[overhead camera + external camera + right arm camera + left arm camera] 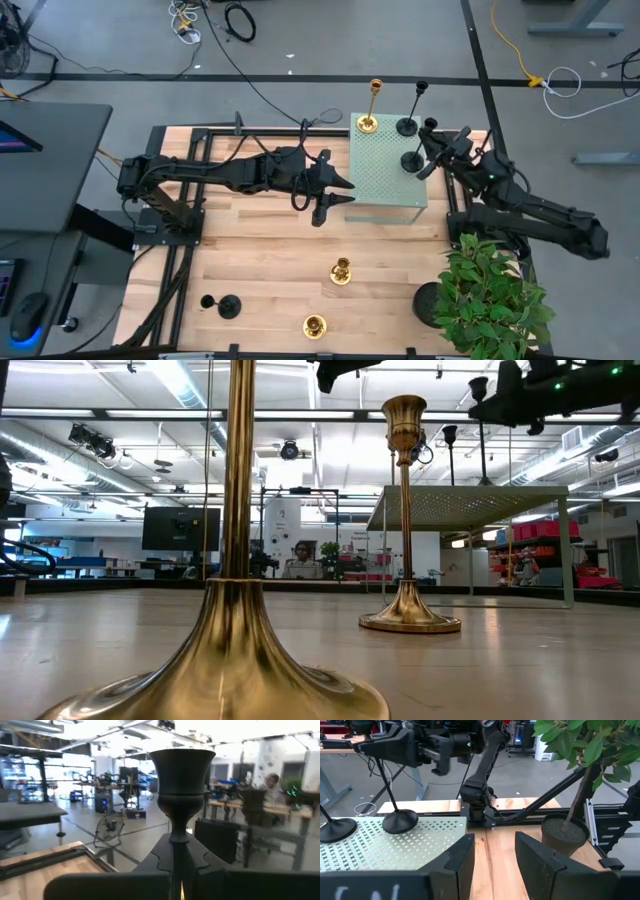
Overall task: Pick & Place candle stick holders
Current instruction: Put the right black candle holder on top of the shelf aligned with other black candle holder
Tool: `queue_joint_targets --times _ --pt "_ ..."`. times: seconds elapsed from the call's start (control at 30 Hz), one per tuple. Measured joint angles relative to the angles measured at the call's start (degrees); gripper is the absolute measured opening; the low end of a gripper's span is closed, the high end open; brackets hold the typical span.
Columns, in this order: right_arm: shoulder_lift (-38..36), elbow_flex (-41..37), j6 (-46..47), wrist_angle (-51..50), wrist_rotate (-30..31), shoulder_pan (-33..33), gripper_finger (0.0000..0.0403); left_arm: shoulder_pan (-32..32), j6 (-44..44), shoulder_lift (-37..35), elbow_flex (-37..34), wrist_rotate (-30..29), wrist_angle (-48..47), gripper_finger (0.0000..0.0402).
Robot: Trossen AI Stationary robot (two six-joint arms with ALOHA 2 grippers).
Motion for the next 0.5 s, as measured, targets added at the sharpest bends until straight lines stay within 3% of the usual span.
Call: queue_joint_targets --times 0.23,0.5 --pt "2.07 -0.68 3.2 -0.63 -5.87 -5.2 0.0001 0.0 -0.09 0.0 0.0 0.01 0.0 0.0142" --pt "2.59 -4.81 5.55 7.12 -11.15 -9.12 0.0001 -0.01 -0.09 0.0 0.0 0.02 0.0 0.0142"
